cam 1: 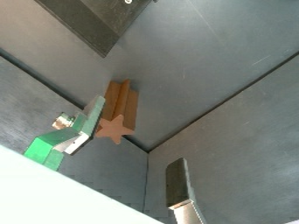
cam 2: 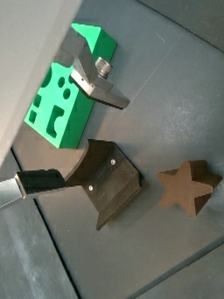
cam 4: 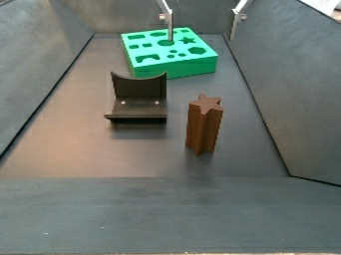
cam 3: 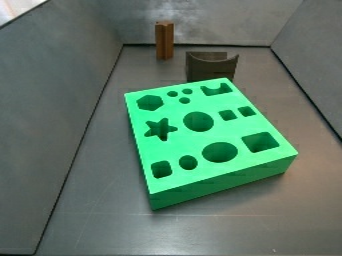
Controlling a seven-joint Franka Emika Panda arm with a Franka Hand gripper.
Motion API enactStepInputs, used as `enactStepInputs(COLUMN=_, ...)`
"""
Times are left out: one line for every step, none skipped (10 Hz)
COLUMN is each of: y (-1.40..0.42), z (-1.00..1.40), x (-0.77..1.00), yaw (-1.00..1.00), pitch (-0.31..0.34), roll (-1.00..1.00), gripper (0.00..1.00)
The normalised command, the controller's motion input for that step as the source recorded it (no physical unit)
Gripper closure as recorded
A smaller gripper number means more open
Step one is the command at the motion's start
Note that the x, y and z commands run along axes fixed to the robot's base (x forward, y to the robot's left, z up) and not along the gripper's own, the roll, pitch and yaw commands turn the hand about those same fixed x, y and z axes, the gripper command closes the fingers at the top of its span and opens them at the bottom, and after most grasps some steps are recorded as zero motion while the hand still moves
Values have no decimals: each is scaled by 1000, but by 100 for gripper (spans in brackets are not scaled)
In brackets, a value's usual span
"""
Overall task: Pick up the star object. Move up. Move to above the board. Insert the star object.
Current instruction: Pick up the star object.
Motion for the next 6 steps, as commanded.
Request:
enactStepInputs(y=417, z=-311, x=-3, yaw=263, pitch=-27, roll=11, gripper=0)
enactStepInputs(y=566, z=-463, x=0, yaw=489, pitch=-67, roll=4, gripper=0)
enactStepInputs(y=520, z=-571, x=0, yaw=523, pitch=-116, roll=0, gripper=0)
enactStepInputs(y=386, z=-677, x=0, yaw=491, pitch=-139, roll=0, gripper=0)
enactStepInputs(y=323, z=-671, x=0, yaw=417, pitch=-147, roll=0, gripper=0)
enactStepInputs(y=257, z=-700, x=0, yaw=343, pitch=-167, roll=0, gripper=0)
